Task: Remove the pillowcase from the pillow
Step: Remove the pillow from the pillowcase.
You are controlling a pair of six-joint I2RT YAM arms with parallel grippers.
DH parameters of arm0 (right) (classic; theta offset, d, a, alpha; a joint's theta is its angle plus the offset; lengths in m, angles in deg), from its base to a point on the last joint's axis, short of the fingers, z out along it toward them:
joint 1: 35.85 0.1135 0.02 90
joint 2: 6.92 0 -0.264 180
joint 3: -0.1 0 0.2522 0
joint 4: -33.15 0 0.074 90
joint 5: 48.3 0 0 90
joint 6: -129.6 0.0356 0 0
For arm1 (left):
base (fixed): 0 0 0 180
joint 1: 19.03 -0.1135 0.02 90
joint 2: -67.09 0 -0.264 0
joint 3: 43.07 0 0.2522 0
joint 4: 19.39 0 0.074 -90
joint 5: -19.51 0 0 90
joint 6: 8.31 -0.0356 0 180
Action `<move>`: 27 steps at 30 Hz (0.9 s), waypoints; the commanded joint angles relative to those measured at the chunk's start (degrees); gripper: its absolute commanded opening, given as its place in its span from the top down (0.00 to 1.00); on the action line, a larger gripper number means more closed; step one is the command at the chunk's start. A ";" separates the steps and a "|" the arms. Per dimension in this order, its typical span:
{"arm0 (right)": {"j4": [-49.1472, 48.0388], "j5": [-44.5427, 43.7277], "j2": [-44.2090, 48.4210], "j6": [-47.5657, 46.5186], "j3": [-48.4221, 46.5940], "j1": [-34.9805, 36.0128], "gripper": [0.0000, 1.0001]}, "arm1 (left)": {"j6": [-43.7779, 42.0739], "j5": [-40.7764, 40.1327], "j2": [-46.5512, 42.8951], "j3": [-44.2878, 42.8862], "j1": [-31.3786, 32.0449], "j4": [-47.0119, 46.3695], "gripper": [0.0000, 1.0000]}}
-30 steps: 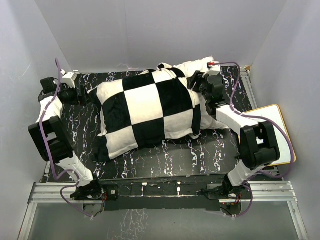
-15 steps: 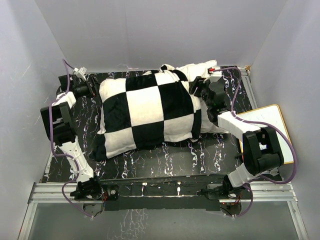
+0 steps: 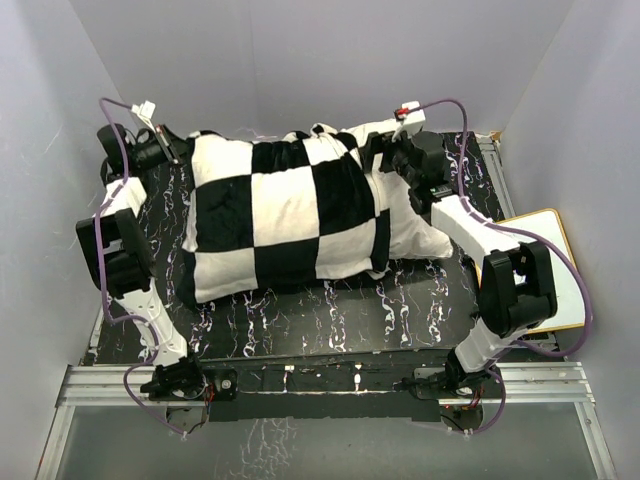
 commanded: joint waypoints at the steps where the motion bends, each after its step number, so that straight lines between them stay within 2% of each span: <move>1: 6.32 -11.39 -1.77 3.82 -10.23 3.18 0.11 | -6.66 2.06 -9.53 -10.64 1.41 8.75 1.00; 3: 8.19 -21.31 -3.36 5.77 -13.36 2.91 0.09 | -10.77 1.37 -11.42 -12.00 1.41 12.63 1.00; 7: 11.30 -31.02 -10.89 7.40 -20.80 2.72 0.04 | -19.82 1.26 -15.08 -13.73 1.41 21.29 1.00; 11: 12.84 -34.90 -19.12 9.27 -29.14 2.05 0.02 | -32.73 0.97 -17.32 -14.80 1.41 34.68 1.00; 15: 22.40 -37.16 -28.65 11.45 -42.59 0.34 0.02 | -42.93 -0.69 -18.49 -14.99 1.37 44.50 1.00; 17: 26.10 -38.04 -31.53 11.98 -45.05 -0.30 0.02 | -47.09 -1.28 -18.48 -15.33 1.41 48.07 1.00; 20: 29.94 -35.36 -32.39 14.13 -41.87 -0.92 0.02 | -49.15 -2.36 -18.55 -14.92 1.41 49.67 1.00; 22: 29.04 -33.44 -30.42 16.62 -35.07 -1.13 0.02 | -50.46 -2.95 -18.42 -15.18 1.46 50.55 1.00; 24: 26.36 -27.97 -28.07 21.80 -27.99 -2.52 0.01 | -51.43 -3.45 -18.09 -15.80 1.58 51.76 1.00; 25: 25.29 -23.90 -27.49 24.15 -25.12 -3.67 0.06 | -51.93 -3.65 -17.93 -16.30 1.68 52.61 1.00; 27: 22.52 -17.05 -26.51 27.59 -20.93 -5.53 0.27 | -53.56 -4.38 -17.78 -17.21 1.66 54.58 1.00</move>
